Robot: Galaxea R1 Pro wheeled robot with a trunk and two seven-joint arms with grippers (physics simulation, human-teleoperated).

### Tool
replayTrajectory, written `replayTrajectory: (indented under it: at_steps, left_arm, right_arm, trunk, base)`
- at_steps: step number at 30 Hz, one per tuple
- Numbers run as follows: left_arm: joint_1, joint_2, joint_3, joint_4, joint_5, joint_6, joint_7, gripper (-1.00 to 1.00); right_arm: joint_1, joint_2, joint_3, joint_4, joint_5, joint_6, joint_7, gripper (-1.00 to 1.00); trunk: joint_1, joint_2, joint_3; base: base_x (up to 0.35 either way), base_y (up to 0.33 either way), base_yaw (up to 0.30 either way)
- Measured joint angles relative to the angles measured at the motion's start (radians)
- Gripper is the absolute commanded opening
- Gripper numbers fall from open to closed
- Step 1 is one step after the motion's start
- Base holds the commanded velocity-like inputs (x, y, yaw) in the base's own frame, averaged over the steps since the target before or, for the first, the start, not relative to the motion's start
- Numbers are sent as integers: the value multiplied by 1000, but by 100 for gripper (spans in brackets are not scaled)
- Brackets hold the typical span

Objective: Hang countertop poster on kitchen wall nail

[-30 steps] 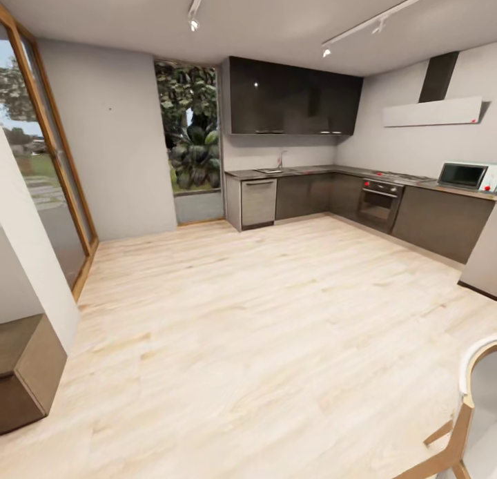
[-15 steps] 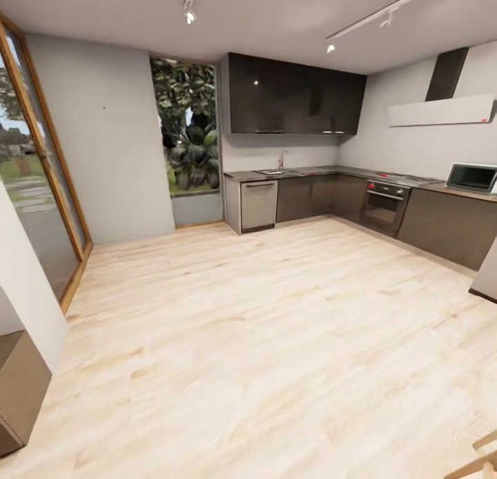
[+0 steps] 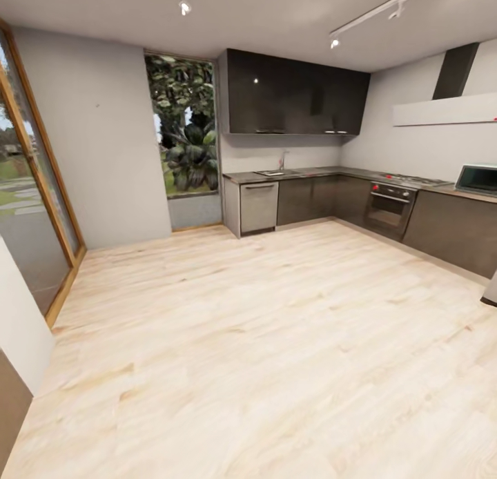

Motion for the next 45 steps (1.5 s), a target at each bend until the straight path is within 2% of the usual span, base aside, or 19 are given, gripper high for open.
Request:
replayTrajectory:
  at_steps: [32, 45]
  left_arm:
    - [0, 0, 1, 0, 0, 0, 0, 100]
    - [0, 0, 1, -1, 0, 0, 0, 100]
  right_arm:
    - [0, 0, 0, 2, 0, 0, 0, 100]
    - [0, 0, 0, 7, 0, 0, 0, 100]
  trunk:
    - [0, 0, 0]
    - [0, 0, 0]
  base:
    - [337, -98, 0]
    - [337, 41, 0]
